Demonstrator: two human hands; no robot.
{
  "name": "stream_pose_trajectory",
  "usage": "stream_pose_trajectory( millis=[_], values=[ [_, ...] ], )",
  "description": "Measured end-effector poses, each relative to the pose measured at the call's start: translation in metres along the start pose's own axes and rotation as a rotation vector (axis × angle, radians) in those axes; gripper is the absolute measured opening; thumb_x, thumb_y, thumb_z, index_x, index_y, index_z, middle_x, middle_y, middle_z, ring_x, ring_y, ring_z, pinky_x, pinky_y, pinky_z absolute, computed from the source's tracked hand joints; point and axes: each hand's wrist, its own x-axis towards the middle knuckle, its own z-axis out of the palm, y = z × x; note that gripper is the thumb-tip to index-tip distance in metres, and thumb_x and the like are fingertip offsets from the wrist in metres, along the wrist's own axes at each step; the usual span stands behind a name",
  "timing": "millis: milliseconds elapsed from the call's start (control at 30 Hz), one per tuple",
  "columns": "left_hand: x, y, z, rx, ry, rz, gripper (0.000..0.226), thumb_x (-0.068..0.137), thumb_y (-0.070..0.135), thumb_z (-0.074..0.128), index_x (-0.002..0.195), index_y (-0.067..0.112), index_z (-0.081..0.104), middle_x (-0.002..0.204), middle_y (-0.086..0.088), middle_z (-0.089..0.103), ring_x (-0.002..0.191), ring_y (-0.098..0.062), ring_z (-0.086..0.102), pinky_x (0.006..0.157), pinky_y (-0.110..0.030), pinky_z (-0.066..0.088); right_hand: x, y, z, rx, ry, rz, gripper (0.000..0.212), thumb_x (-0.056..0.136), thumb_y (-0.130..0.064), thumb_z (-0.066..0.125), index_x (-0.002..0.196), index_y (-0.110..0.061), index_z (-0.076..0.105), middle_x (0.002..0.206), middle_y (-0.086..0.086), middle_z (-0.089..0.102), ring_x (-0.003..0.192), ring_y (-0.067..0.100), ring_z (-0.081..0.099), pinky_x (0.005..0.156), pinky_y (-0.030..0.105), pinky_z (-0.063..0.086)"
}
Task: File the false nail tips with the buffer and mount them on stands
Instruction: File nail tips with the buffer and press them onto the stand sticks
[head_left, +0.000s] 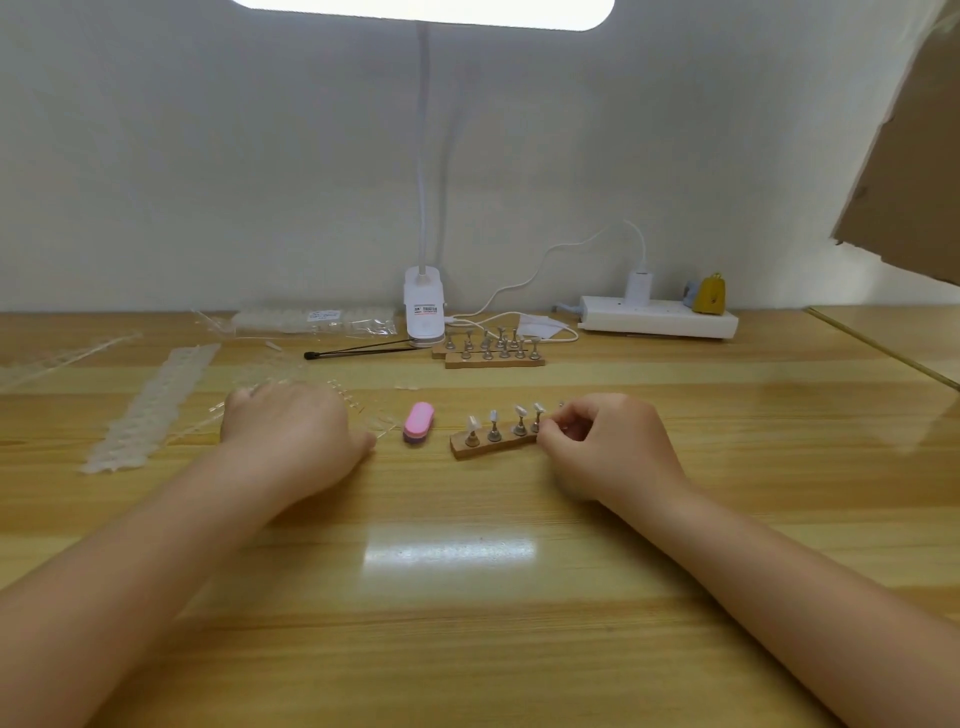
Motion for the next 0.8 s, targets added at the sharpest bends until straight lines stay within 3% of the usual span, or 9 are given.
stream_pose_trajectory(
  millis=[67, 200, 333, 433, 533, 600, 700, 800],
  values=[
    [-0.001, 0.003, 0.003, -0.015, 0.016, 0.065, 0.043, 0.093, 0.055, 0.04, 0.073, 0.022, 0.058, 0.086, 0.004, 0.06, 0.089, -0.021, 0.052, 0.082, -0.035, 0.033, -0.004, -0.005, -0.002, -0.039, -0.007, -0.059, 0.018, 0.084, -0.034, 0.062, 0.075, -0.021, 0.071, 0.065, -0.012, 0.06, 0.063, 0.006, 0.055, 0.058, 0.028, 0.048],
    [-0.003, 0.004, 0.006, -0.06, 0.148, 0.172, 0.03, 0.094, 0.044, 0.046, 0.088, 0.025, 0.069, 0.088, 0.006, 0.066, 0.091, -0.02, 0.057, 0.081, -0.031, 0.036, -0.014, -0.016, -0.002, -0.114, 0.024, -0.213, 0.02, 0.085, -0.033, 0.061, 0.073, -0.019, 0.068, 0.064, -0.01, 0.053, 0.062, 0.009, 0.05, 0.055, 0.031, 0.044],
    [-0.001, 0.002, 0.011, -0.293, 0.227, 0.157, 0.019, 0.091, 0.038, 0.055, 0.104, 0.028, 0.064, 0.1, 0.01, 0.066, 0.102, -0.019, 0.057, 0.089, -0.031, 0.04, -0.019, -0.022, -0.001, -0.075, 0.007, -0.258, 0.021, 0.086, -0.03, 0.062, 0.07, -0.016, 0.067, 0.062, -0.008, 0.052, 0.061, 0.011, 0.048, 0.056, 0.031, 0.042],
    [0.004, -0.001, 0.017, -0.436, 0.231, 0.114, 0.031, 0.085, 0.036, 0.064, 0.114, 0.027, 0.056, 0.096, 0.013, 0.062, 0.1, -0.018, 0.057, 0.084, -0.031, 0.044, -0.021, -0.024, -0.001, -0.012, 0.004, -0.245, 0.022, 0.086, -0.027, 0.063, 0.069, -0.014, 0.066, 0.061, -0.006, 0.053, 0.061, 0.012, 0.049, 0.058, 0.034, 0.044],
    [0.007, 0.0, 0.018, -0.747, 0.109, 0.036, 0.039, 0.077, 0.026, 0.074, 0.109, 0.027, 0.053, 0.091, 0.011, 0.055, 0.084, -0.011, 0.056, 0.065, -0.026, 0.042, -0.021, -0.025, -0.002, 0.065, 0.015, -0.225, 0.022, 0.085, -0.026, 0.063, 0.067, -0.013, 0.066, 0.061, -0.004, 0.055, 0.061, 0.013, 0.05, 0.059, 0.036, 0.045],
    [0.007, 0.002, 0.019, -0.905, 0.032, 0.018, 0.03, 0.076, 0.02, 0.076, 0.099, 0.028, 0.059, 0.086, 0.008, 0.055, 0.075, -0.008, 0.054, 0.06, -0.023, 0.038, -0.021, -0.026, -0.001, 0.13, 0.022, -0.224, 0.02, 0.085, -0.024, 0.064, 0.068, -0.013, 0.066, 0.061, -0.002, 0.057, 0.061, 0.014, 0.052, 0.06, 0.037, 0.045],
    [0.007, 0.004, 0.019, -0.934, 0.067, 0.068, 0.018, 0.082, 0.013, 0.067, 0.08, 0.031, 0.066, 0.072, 0.012, 0.056, 0.064, -0.005, 0.051, 0.056, -0.022, 0.037, -0.022, -0.026, 0.0, 0.197, 0.017, -0.219, 0.017, 0.085, -0.023, 0.065, 0.07, -0.014, 0.067, 0.061, -0.001, 0.059, 0.059, 0.013, 0.053, 0.058, 0.036, 0.046],
    [0.003, 0.005, 0.014, -1.101, 0.1, 0.064, 0.019, 0.083, 0.008, 0.065, 0.08, 0.026, 0.07, 0.069, 0.011, 0.058, 0.061, -0.006, 0.051, 0.056, -0.02, 0.038, -0.022, -0.026, 0.001, 0.239, -0.018, -0.201, 0.015, 0.086, -0.023, 0.065, 0.072, -0.017, 0.069, 0.059, -0.003, 0.059, 0.055, 0.01, 0.051, 0.055, 0.031, 0.045]
  ],
)
